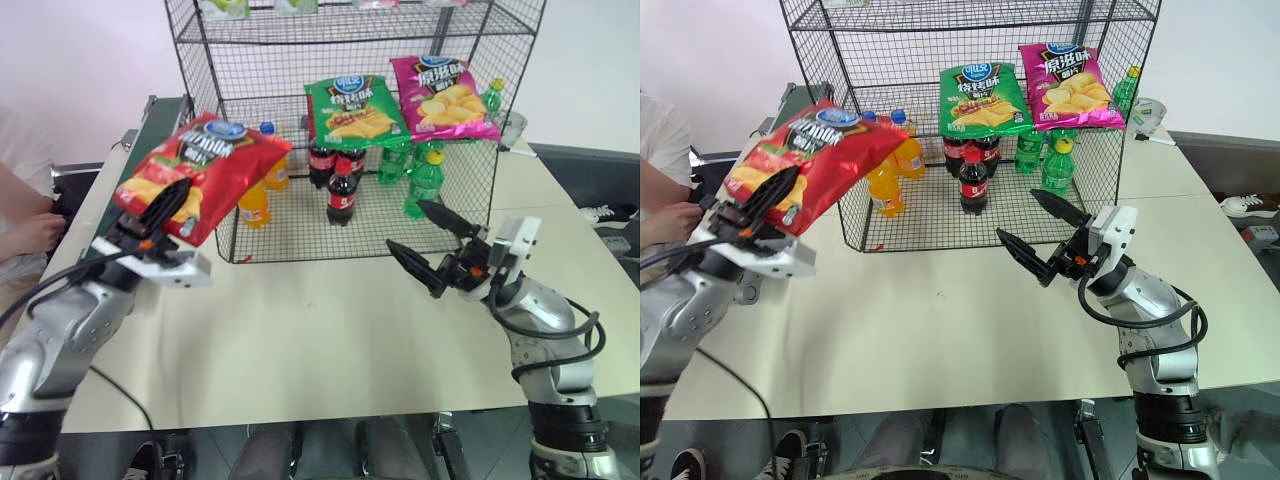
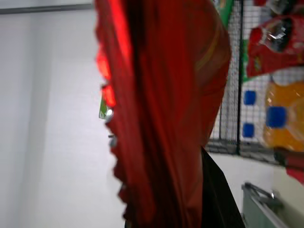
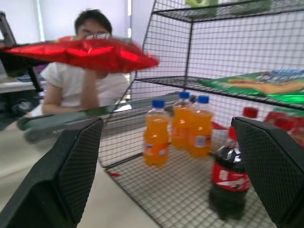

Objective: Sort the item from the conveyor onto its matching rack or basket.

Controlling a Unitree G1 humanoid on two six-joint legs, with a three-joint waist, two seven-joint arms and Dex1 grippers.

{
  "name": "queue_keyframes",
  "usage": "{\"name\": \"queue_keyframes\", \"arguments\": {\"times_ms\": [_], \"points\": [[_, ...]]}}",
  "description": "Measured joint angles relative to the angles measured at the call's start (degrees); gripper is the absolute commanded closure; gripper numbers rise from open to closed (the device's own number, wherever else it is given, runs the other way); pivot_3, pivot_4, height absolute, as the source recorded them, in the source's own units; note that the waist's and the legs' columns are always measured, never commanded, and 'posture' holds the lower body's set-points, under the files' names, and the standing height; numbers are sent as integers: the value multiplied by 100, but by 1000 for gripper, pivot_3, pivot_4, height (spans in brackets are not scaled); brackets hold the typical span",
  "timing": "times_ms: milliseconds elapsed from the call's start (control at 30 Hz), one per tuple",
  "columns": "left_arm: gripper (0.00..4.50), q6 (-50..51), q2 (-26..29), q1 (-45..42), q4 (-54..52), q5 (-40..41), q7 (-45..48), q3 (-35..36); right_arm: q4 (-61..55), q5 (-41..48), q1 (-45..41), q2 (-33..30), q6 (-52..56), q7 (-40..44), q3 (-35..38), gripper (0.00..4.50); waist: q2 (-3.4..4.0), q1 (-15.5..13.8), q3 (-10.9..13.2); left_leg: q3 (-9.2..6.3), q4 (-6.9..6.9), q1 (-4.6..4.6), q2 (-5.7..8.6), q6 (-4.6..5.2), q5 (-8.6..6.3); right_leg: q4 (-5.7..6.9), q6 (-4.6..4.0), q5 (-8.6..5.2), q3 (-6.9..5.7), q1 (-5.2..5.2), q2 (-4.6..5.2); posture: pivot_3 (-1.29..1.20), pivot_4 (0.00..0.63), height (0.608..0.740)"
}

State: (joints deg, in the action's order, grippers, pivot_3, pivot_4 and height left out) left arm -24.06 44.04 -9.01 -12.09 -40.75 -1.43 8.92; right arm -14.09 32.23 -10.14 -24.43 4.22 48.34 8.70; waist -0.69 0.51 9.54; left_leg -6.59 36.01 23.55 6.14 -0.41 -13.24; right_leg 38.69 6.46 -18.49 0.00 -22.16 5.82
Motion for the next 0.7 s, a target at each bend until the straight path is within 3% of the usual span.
{"name": "queue_keyframes", "arguments": {"times_ms": [300, 467, 700], "points": [[4441, 574, -756, -1223, 1230, -679, -474, -879, 2, -123, -94, 81, -103, -189, -66, 0, -3, 7, 1, 0, 4, 4, 4, -8, 7, 20, 1, -1, 1, -7, -4, 0, 150, 739], [4441, 1031, -1376, -2373, 2097, -983, -775, -1406, 61, -212, -252, 249, -161, -363, -113, 0, -6, -84, 1, 0, 16, 4, 6, -13, 11, 32, 2, -1, 0, -5, -12, 0, 150, 739], [4441, 1492, -1629, -3275, 3394, -974, -1096, -1724, 98, -389, -344, 351, -216, -566, -229, 0, -8, -60, 2, 3, 10, 6, 3, -43, 28, 40, 2, -1, 6, -19, -17, 0, 150, 739]]}}
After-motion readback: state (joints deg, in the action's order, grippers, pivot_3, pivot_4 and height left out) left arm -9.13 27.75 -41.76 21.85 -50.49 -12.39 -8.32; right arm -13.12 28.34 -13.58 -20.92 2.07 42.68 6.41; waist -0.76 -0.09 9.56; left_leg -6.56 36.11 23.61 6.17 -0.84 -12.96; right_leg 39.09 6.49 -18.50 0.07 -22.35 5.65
